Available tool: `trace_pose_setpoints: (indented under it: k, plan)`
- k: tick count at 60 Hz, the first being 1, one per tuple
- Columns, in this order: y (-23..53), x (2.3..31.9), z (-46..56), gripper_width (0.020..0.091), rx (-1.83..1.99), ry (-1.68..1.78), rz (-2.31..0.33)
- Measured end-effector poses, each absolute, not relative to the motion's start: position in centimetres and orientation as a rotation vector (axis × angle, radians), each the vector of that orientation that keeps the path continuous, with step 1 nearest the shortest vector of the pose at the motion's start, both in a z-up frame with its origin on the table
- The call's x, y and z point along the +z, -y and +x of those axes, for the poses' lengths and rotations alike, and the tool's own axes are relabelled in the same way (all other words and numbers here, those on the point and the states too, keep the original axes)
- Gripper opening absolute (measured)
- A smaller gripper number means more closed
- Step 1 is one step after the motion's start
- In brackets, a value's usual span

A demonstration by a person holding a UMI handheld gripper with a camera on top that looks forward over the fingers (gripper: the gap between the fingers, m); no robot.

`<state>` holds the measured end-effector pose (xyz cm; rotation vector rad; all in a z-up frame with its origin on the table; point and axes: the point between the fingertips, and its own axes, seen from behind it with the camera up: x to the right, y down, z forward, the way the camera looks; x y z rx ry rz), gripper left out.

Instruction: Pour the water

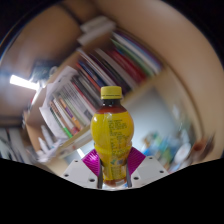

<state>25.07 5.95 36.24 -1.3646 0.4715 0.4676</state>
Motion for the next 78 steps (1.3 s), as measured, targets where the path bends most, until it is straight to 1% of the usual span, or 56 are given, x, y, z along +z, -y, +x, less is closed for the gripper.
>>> trace_pose_setpoints:
  k: [2, 5, 7, 9, 12, 16, 19, 23, 27, 29, 37, 38, 40, 41, 46, 48, 52, 54, 57, 59, 63, 72, 78]
  plan:
    - [-5.3, 38.0, 28.0, 0.0336, 0.301, -0.405, -1.337]
    - [-4.5, 39.4, 31.6, 0.0404, 0.099, -0.339, -1.313]
    - [-4.1, 39.1, 34.2, 0.0417, 0.001, -0.303, -1.309]
    - [-4.3, 37.9, 35.9, 0.0416, -0.077, -0.270, -1.325]
    - [-4.8, 33.9, 38.1, 0.0439, -0.145, -0.249, -1.405]
    - [-5.2, 25.8, 39.9, 0.0445, -0.160, -0.254, -1.542]
    - [-5.6, 20.5, 40.3, 0.0445, -0.156, -0.262, -1.624]
    - [-6.3, 15.0, 40.2, 0.0446, -0.137, -0.233, -1.689]
    - [-6.2, 11.0, 39.5, 0.0446, -0.135, -0.246, -1.746]
    - [-6.3, 9.6, 39.2, 0.0445, -0.131, -0.248, -1.767]
    - [-7.0, 6.4, 38.4, 0.0454, -0.128, -0.223, -1.808]
    - [-6.8, 5.9, 38.3, 0.0469, -0.125, -0.228, -1.826]
    - [-7.1, 6.5, 38.3, 0.0458, -0.122, -0.231, -1.788]
    - [-7.2, 6.1, 38.3, 0.0460, -0.118, -0.228, -1.797]
    - [-7.2, 6.0, 38.2, 0.0458, -0.126, -0.226, -1.805]
    - [-7.2, 6.0, 38.2, 0.0470, -0.127, -0.228, -1.811]
    - [-6.9, 5.8, 38.3, 0.0524, -0.133, -0.225, -1.842]
    - [-6.3, 5.1, 38.5, 0.0591, -0.148, -0.239, -1.891]
    - [-5.1, 4.0, 38.5, 0.0753, -0.158, -0.259, -1.962]
    - [-4.3, 4.3, 38.2, 0.0861, -0.151, -0.262, -1.968]
    - [-2.3, 5.0, 37.4, 0.0839, -0.145, -0.262, -1.970]
    - [4.3, 6.5, 34.9, 0.0847, -0.186, -0.247, -2.004]
    - [9.5, 8.2, 32.2, 0.0847, -0.203, -0.255, -2.013]
